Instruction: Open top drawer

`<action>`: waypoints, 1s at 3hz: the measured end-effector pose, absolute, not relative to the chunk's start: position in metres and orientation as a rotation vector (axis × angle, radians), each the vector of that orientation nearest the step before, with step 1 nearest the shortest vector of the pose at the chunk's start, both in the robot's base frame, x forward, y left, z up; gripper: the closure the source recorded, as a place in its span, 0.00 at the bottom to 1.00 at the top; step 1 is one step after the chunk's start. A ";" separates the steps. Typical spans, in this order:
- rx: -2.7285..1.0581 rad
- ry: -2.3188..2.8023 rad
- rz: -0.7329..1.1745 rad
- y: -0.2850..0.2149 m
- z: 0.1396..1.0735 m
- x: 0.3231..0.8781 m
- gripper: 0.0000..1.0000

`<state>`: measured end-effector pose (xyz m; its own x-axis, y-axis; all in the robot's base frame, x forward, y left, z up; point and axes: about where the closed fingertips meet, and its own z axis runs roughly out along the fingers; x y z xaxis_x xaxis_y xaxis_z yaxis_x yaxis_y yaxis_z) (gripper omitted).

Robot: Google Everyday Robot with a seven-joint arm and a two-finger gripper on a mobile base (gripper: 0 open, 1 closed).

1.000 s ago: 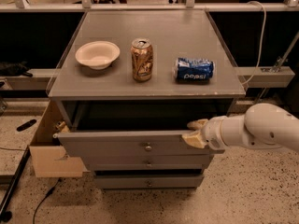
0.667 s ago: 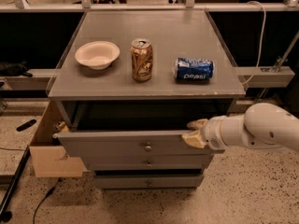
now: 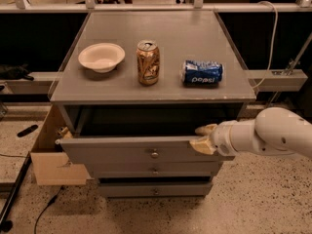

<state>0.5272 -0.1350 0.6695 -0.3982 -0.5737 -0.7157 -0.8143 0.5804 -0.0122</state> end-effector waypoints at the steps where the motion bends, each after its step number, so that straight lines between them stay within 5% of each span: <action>1: -1.100 2.121 0.448 -0.135 0.669 0.527 0.11; 2: -1.100 2.121 0.448 -0.135 0.669 0.527 0.14; 3: -1.106 2.121 0.446 -0.134 0.669 0.525 0.45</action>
Offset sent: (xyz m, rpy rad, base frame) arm 0.0000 0.0000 0.0000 0.0000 0.0000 0.0001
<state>0.5254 -0.1342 0.6688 -0.3962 -0.5778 -0.7136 -0.8162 0.5776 -0.0145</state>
